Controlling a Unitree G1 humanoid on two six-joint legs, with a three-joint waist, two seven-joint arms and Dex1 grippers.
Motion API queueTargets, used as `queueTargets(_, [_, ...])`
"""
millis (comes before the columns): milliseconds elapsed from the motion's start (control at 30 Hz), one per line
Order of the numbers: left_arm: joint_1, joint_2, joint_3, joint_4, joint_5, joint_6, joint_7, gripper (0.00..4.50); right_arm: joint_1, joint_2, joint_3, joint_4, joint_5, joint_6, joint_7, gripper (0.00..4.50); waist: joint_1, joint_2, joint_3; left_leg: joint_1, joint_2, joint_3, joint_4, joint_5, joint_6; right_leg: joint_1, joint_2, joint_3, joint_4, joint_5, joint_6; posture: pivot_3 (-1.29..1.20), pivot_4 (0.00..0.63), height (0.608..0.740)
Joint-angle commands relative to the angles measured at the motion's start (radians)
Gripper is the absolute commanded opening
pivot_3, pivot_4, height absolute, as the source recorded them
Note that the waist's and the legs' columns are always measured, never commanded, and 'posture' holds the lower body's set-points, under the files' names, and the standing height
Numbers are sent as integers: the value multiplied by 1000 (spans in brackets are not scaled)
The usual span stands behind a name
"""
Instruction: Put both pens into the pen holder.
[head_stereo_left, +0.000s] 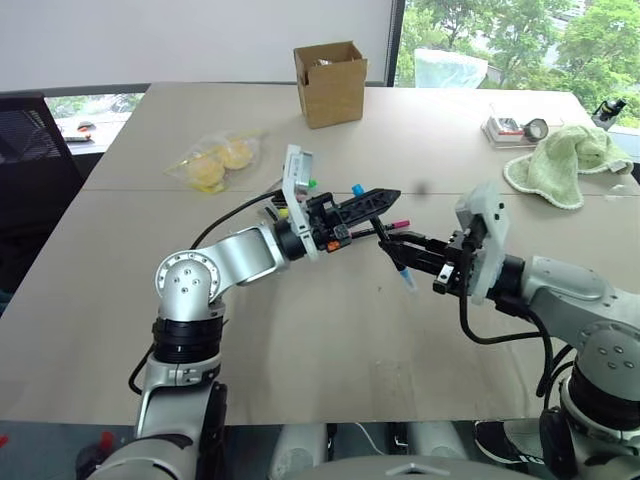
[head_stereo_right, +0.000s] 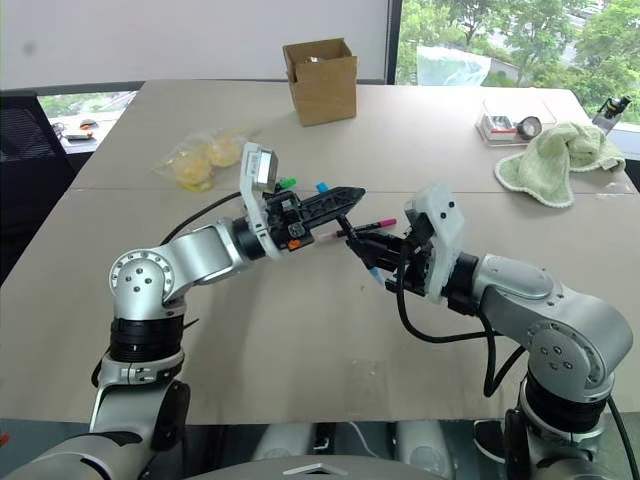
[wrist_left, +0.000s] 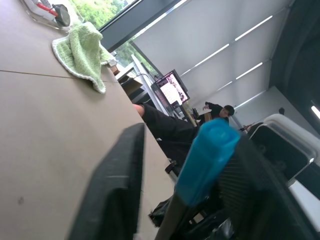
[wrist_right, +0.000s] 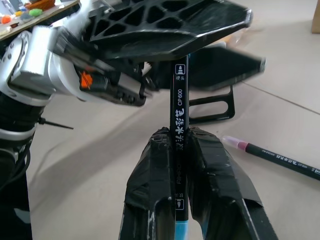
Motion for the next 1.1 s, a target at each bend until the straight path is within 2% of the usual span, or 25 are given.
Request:
queueTargets(33, [-4,22,12,-48,-30,-3,4,97,-4,-11,17,-9,14,-68,-8,0,0,0,0,0,0,0,0,0,0,0,0,0,0,0,0,0,150,740])
queueTargets(67, [-3,29,15,-57,-32,-6,7,19,-1,-15,22,-6,13,-81,-9,0,0,0,0,1,0,0,0,0,0,0,0,0,0,0,0,0,150,740])
queueTargets(233, [-10,120,69,-118,37,-29,-52,0,32,-53,33,-2,20,-172,26,2264,-1,0,0,0,0,0,-1,0,-1,0,0,0,0,0,0,0,150,740])
queueTargets(333, [-38,222,124,-155,154,-64,-172,0,53,-101,16,0,11,-222,43,3833,-1,0,0,0,0,0,-1,0,-1,0,0,0,0,0,0,0,150,740])
queueTargets(400, [-88,271,167,-127,199,-98,-187,0,63,-144,6,3,3,-254,59,4461,0,0,0,1,0,1,-1,0,-1,-1,1,0,0,0,0,0,150,740])
queueTargets(467, [-121,351,133,-142,407,-161,-237,0,67,-187,5,4,-15,-291,76,4461,4,0,1,0,0,1,-1,0,-1,-1,1,0,0,0,0,0,150,740])
queueTargets(500, [-121,404,69,-177,588,-240,-275,0,63,-207,7,2,-23,-318,91,4461,4,0,1,0,-1,1,-2,0,-1,-1,1,0,-1,0,0,0,150,740])
queueTargets(600, [-94,484,-76,-265,967,-469,-361,0,56,-274,30,-7,-51,-397,154,4461,6,0,1,2,-4,5,-4,0,-1,-1,1,3,-2,0,0,0,150,740])
queueTargets(700, [-27,498,-138,-297,1187,-621,-405,0,66,-321,48,-2,-77,-449,188,4461,14,0,1,1,-1,7,-4,0,-1,-1,1,4,-4,0,0,0,150,740])
queueTargets(833, [37,485,-170,-306,1339,-696,-440,0,80,-344,50,19,-91,-489,202,4461,18,0,1,0,1,8,-4,0,-1,-3,1,6,-5,0,0,0,150,740])
queueTargets(1100, [73,422,-206,-266,1514,-733,-479,0,122,-363,51,45,-118,-550,217,4461,21,-1,1,0,1,8,-4,-2,4,-3,0,6,-5,0,0,0,150,740])
